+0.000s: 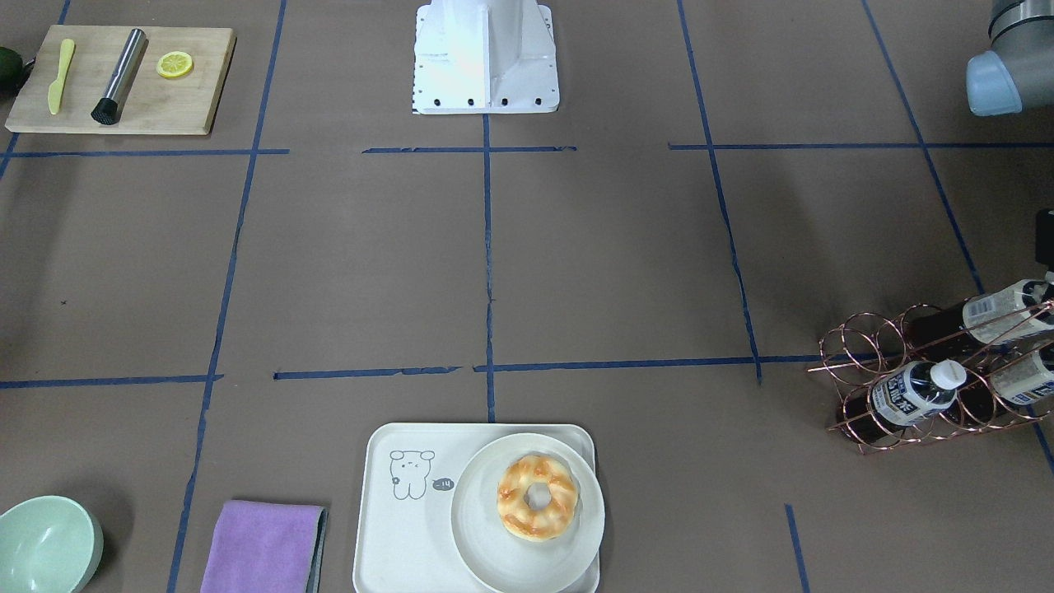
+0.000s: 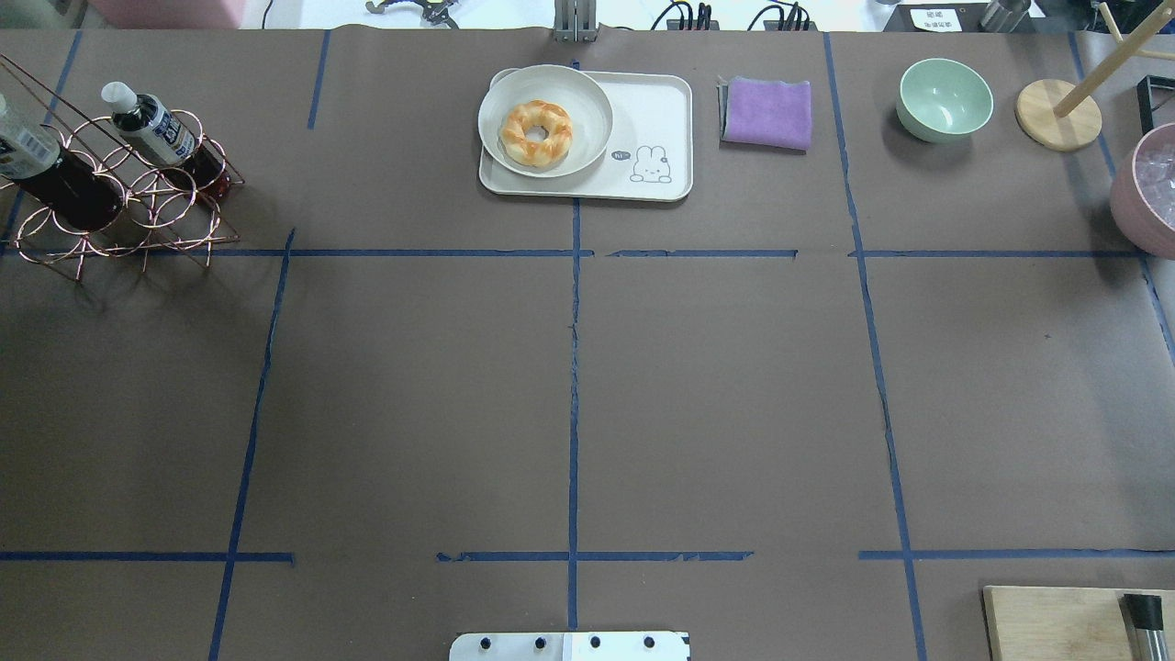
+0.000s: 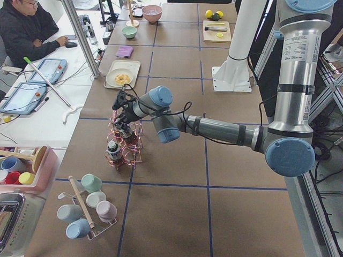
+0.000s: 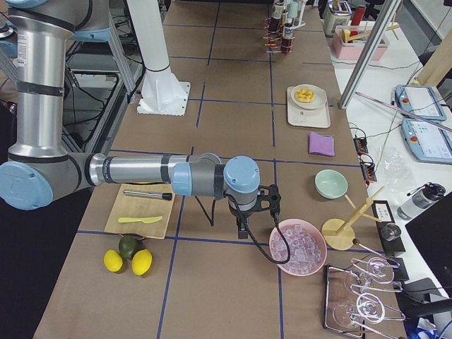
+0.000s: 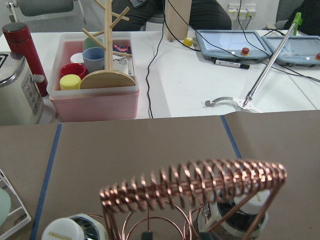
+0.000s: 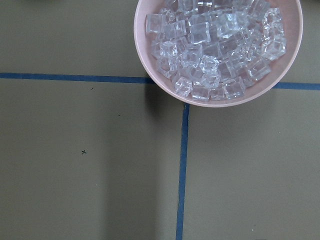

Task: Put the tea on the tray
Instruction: 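Grasp a dark tea bottle in the copper rack with the left gripper, then lift the tea bottle out of the rack with the left gripper, then set the tea bottle upright on the table and release it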

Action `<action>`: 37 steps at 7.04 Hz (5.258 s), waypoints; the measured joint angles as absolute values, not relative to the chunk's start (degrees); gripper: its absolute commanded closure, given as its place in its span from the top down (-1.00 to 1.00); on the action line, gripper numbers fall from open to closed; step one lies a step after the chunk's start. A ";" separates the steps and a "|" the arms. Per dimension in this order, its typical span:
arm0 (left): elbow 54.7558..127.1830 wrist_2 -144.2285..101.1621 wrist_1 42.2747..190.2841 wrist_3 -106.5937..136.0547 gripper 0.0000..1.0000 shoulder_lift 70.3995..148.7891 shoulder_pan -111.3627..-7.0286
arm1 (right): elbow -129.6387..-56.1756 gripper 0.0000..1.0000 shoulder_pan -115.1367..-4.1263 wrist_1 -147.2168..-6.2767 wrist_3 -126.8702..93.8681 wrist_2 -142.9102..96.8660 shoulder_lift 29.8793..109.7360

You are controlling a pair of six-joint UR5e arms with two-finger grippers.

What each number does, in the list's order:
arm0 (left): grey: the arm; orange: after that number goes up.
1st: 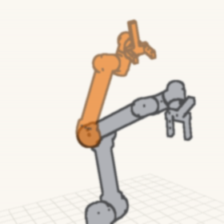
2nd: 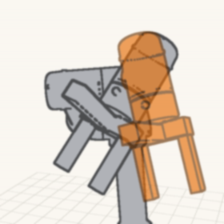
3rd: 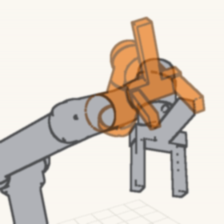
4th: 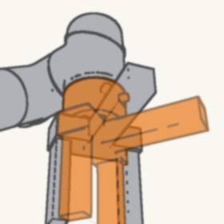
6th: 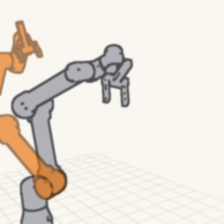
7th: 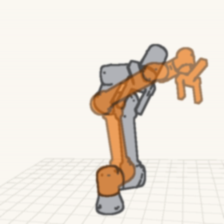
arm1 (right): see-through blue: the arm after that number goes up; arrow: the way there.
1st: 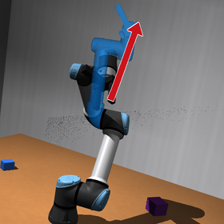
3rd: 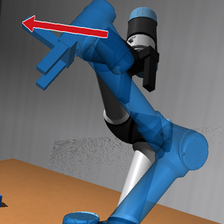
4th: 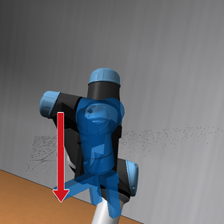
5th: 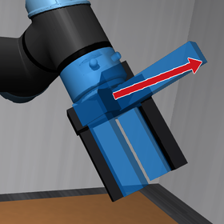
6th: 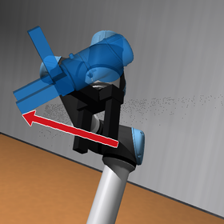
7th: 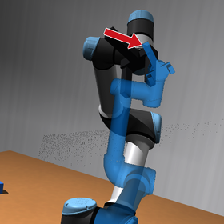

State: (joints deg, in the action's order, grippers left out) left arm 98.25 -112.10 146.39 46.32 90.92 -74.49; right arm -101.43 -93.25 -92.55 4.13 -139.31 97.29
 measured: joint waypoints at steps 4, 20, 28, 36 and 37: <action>117.79 -113.83 128.69 46.38 -1.00 87.74 -76.98 | -101.32 1.00 -93.25 -92.55 4.13 -139.31 97.38; 110.11 -72.34 87.59 72.84 -1.00 132.66 -27.41 | -102.27 1.00 -93.25 -92.46 0.27 -140.18 95.21; 102.78 -69.17 90.64 74.69 0.22 135.32 -22.91 | -102.22 1.00 -93.23 -92.46 0.35 -140.18 95.10; 112.45 -74.07 87.21 76.09 1.00 134.47 -24.82 | -103.59 1.00 -93.17 -92.48 0.01 -140.21 94.53; 114.96 -76.87 84.98 75.04 1.00 133.28 -26.70 | -104.44 1.00 -93.10 -92.50 -0.89 -140.25 93.95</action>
